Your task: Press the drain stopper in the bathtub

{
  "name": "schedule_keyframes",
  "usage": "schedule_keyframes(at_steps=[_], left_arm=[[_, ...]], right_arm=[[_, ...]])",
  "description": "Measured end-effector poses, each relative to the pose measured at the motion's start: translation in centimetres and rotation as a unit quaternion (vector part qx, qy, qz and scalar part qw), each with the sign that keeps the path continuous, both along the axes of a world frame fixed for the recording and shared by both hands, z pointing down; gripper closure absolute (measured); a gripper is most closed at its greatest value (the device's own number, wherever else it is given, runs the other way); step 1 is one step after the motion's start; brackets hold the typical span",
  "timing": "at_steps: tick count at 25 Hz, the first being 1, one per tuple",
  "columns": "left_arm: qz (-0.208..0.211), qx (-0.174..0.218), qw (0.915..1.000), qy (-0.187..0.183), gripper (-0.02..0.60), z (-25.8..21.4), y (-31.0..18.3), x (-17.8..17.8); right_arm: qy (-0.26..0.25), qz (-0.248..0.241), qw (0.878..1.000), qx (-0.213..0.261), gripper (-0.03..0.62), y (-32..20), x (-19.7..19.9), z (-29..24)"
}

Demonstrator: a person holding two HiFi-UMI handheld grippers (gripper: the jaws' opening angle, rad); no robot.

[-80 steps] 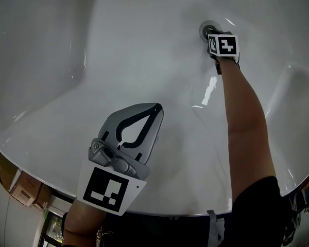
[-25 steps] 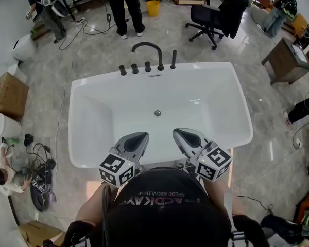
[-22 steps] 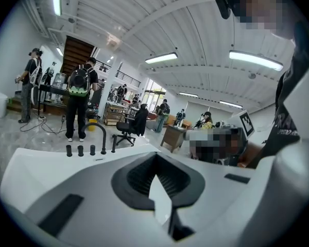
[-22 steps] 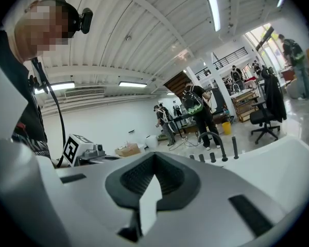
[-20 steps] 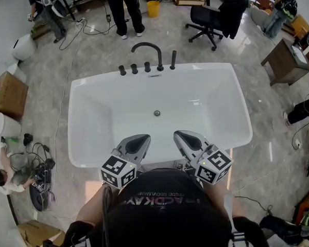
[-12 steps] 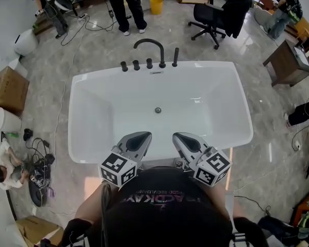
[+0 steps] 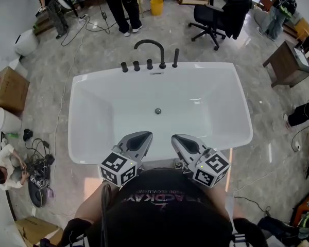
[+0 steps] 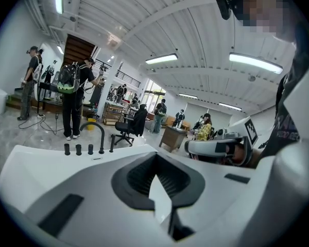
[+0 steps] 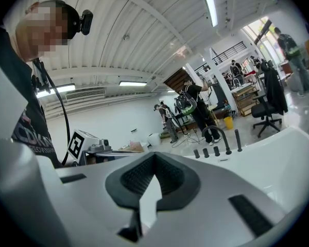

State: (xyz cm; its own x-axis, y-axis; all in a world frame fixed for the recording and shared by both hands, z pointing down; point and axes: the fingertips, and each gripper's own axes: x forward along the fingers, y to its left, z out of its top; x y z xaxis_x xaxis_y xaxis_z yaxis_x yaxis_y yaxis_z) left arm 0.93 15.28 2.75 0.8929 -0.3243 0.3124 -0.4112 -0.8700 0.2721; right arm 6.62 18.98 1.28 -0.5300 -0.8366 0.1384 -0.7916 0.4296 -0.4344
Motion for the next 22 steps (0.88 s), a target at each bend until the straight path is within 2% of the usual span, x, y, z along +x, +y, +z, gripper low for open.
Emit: schedule_keyframes(at_steps=[22], left_arm=[[0.000,-0.007,0.9999,-0.009,0.575,0.37,-0.54,-0.05]], right_arm=[[-0.012,-0.003,1.000,-0.010,0.583,-0.69,-0.15,0.48]])
